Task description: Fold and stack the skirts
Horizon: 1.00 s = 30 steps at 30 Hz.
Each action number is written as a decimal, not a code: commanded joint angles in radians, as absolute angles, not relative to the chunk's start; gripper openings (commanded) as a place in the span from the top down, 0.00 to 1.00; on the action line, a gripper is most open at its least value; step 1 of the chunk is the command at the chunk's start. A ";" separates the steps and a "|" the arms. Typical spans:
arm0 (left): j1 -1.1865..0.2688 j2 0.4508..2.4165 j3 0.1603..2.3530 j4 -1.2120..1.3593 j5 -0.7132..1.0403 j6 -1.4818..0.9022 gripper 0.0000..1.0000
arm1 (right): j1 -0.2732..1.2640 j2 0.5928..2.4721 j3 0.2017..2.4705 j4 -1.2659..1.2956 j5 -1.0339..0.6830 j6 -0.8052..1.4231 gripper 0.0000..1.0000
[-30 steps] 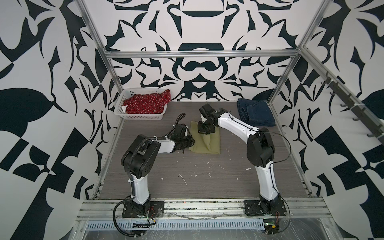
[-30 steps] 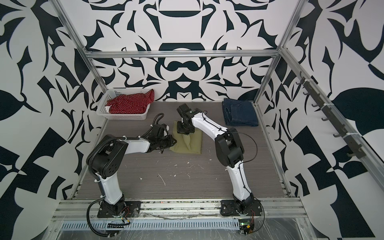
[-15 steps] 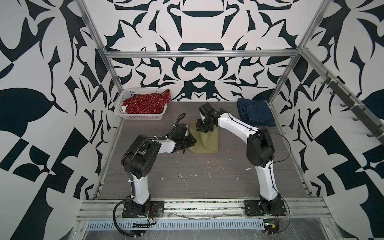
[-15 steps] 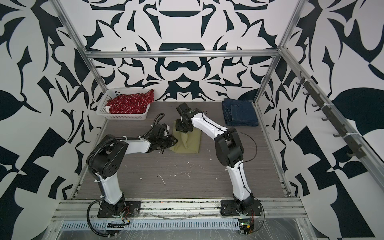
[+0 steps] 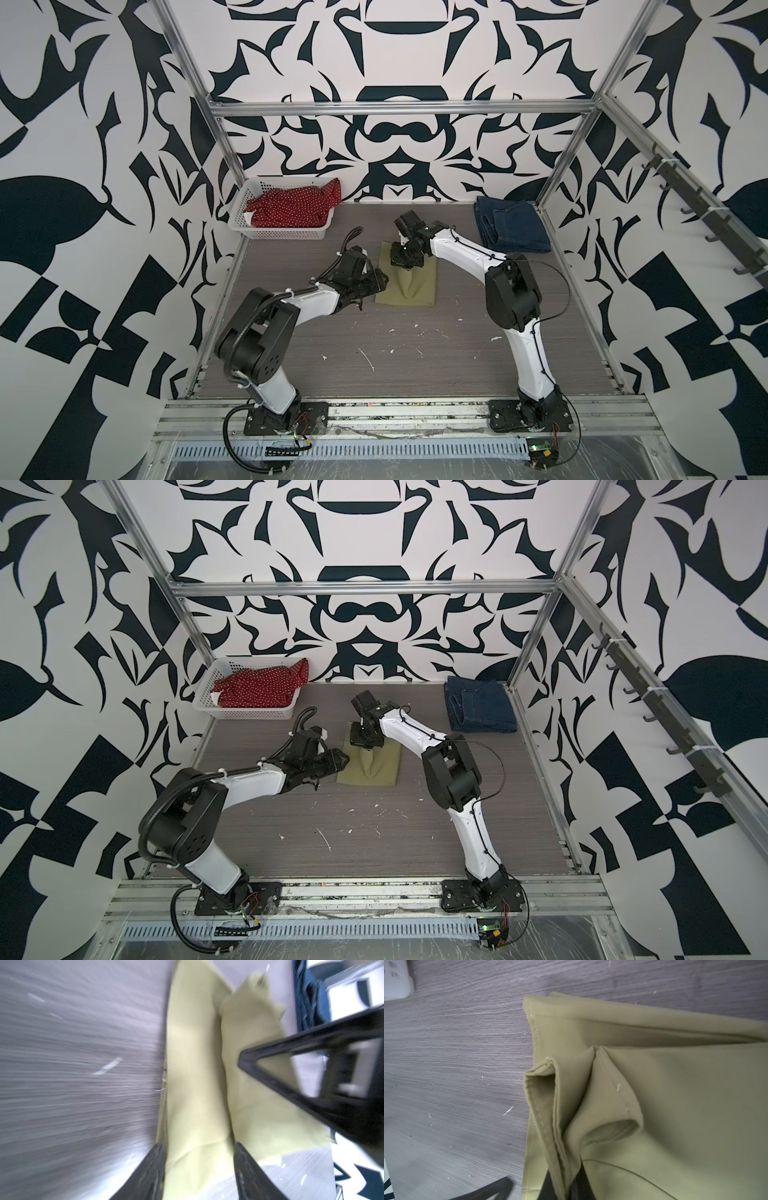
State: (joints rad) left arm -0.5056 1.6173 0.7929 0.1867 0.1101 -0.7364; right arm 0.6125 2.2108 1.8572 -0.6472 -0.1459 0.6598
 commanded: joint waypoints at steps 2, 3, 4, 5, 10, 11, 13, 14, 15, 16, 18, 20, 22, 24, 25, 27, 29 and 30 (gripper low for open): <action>-0.454 1.525 0.712 0.161 0.029 -0.747 0.41 | 0.621 2.182 1.859 -0.608 -0.187 0.672 0.78; -0.450 1.511 0.699 0.164 0.017 -0.745 0.40 | 0.621 2.178 1.855 -0.597 -0.200 0.674 0.60; -0.446 1.502 0.691 0.165 0.012 -0.740 0.40 | 0.621 2.174 1.851 -0.585 -0.212 0.675 0.59; -0.443 1.497 0.690 0.163 0.008 -0.735 0.40 | 0.623 2.166 1.839 -0.559 -0.234 0.680 0.55; -0.440 1.507 0.709 0.144 0.005 -0.718 0.40 | 0.623 2.133 1.806 -0.452 -0.368 0.728 0.54; -0.440 1.508 0.715 0.143 0.006 -0.717 0.40 | 0.623 2.124 1.799 -0.428 -0.411 0.739 0.54; -0.441 1.502 0.727 0.139 0.006 -0.712 0.41 | 0.623 2.091 1.775 -0.390 -0.446 0.747 0.55; -0.441 1.497 0.737 0.137 0.011 -0.708 0.41 | 0.622 2.064 1.753 -0.364 -0.457 0.747 0.55; -0.442 1.494 0.753 0.131 0.024 -0.697 0.42 | 0.619 2.031 1.727 -0.335 -0.467 0.747 0.55; -0.444 1.493 0.772 0.120 0.031 -0.684 0.43 | 0.613 2.004 1.702 -0.310 -0.478 0.747 0.56; -0.449 1.500 0.820 0.107 0.061 -0.671 0.47 | 0.594 1.938 1.629 -0.246 -0.495 0.754 0.61; -0.460 1.517 0.866 0.112 0.111 -0.663 0.50 | 0.561 1.874 1.522 -0.174 -0.483 0.766 0.70; -0.481 1.543 0.913 0.113 0.151 -0.649 0.55 | 0.527 1.815 1.410 -0.138 -0.458 0.769 0.86; -0.508 1.586 0.966 0.110 0.186 -0.630 0.62 | 0.490 1.764 1.306 -0.111 -0.463 0.767 0.98; -0.519 1.607 0.983 0.119 0.213 -0.622 0.65 | 0.480 1.745 1.264 -0.103 -0.466 0.763 1.00; -0.536 1.667 1.001 0.146 0.271 -0.606 0.73 | 0.465 1.704 1.176 -0.101 -0.462 0.744 1.00; -0.540 1.713 0.990 0.180 0.318 -0.621 0.80 | 0.457 1.678 1.118 -0.117 -0.464 0.731 1.00; -0.540 1.730 0.967 0.213 0.329 -0.638 0.81 | 0.454 1.667 1.086 -0.124 -0.463 0.723 1.00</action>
State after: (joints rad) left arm -0.5358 1.6665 0.9962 0.1802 0.2337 -0.6327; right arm 0.4404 1.7020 1.1503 -0.1322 -0.4583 0.7559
